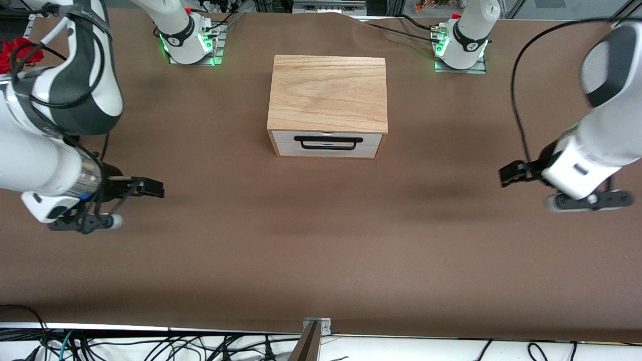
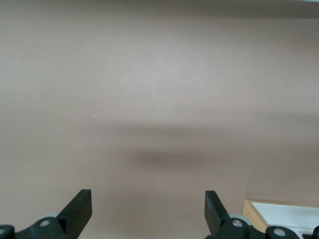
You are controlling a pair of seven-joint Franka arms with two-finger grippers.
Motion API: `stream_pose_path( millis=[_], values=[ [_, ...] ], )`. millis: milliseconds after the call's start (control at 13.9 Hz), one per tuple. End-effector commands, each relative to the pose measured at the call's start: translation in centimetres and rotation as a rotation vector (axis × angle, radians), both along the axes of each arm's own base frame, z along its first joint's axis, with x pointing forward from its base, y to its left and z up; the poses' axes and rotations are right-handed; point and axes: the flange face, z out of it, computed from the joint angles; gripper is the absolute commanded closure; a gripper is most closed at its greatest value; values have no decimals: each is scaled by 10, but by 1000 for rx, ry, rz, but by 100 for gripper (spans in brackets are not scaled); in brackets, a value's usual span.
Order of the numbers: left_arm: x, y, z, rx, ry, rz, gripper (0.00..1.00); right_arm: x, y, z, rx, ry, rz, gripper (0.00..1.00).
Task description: Close drawer with both arms simultaneously
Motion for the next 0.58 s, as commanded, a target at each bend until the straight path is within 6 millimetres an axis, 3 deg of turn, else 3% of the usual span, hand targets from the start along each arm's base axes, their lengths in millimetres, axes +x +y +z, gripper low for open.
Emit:
stream_pose_path(
  millis=[0,144,288,431,503],
  values=[
    [-61,25,7,15,29,-55,0,-13,-17,40,-39,-53,-16,0],
    [-85,23,21,15,-52,-64,0,-23,-62,52,-79,-66,-70,0],
    [-86,20,20,15,-54,-69,0,-33,-102,71,-78,-157,-111,0],
    [-86,18,17,18,-21,-68,0,-50,-105,88,-53,-180,-109,0],
    [-84,16,17,21,-21,-70,0,-62,-96,89,-42,-165,-98,0]
  ],
)
